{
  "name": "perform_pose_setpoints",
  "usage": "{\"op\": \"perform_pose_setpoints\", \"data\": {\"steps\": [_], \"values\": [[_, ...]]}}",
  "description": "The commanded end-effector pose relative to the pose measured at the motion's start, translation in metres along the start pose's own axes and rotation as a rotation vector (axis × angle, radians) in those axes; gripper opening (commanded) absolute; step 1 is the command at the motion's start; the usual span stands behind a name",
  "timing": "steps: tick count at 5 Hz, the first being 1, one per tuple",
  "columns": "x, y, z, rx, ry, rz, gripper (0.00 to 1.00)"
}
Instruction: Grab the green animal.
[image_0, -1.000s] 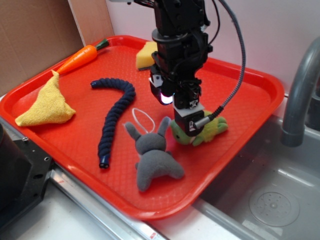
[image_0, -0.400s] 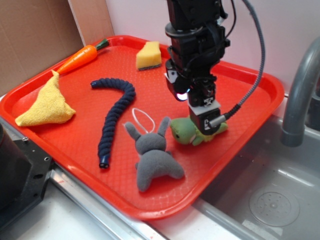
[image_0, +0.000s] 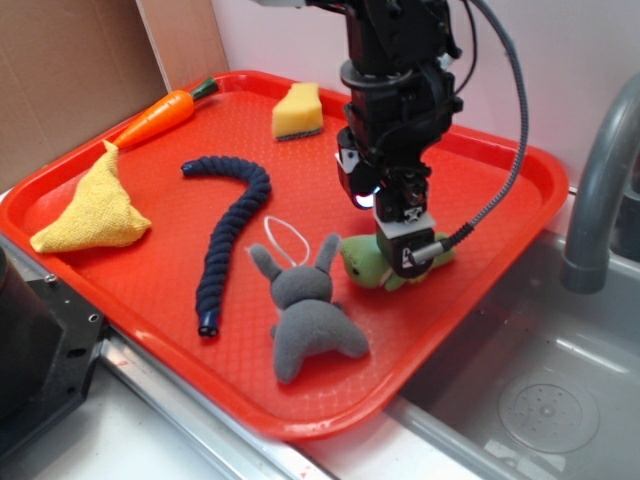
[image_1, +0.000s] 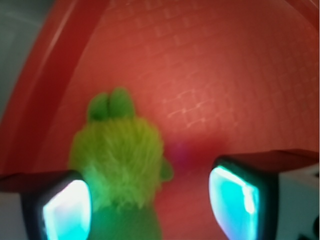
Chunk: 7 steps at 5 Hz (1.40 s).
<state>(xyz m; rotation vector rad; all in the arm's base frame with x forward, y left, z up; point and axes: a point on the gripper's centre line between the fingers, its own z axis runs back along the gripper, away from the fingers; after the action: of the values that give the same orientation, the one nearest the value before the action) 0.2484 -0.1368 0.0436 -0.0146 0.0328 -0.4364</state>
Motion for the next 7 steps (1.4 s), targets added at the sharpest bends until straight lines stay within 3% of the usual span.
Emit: {"op": "perform_pose_setpoints", "data": {"steps": [1,2,3,5,6,7], "values": [[0.018,-0.012,-0.017,-0.035,0.016,-0.049,1.00],[0.018,-0.014,-0.020,-0.044,0.034,-0.034,0.00],[0.012,-0.006,-0.002,-0.007,0.049,-0.020,0.00],[-0.034,0.039,0.085,0.101,-0.024,0.194,0.00],[-0.062,0.054,0.121,0.199,0.053,0.408,0.00],[-0.072,0.063,0.137,0.199,0.049,0.529,0.00]]}}
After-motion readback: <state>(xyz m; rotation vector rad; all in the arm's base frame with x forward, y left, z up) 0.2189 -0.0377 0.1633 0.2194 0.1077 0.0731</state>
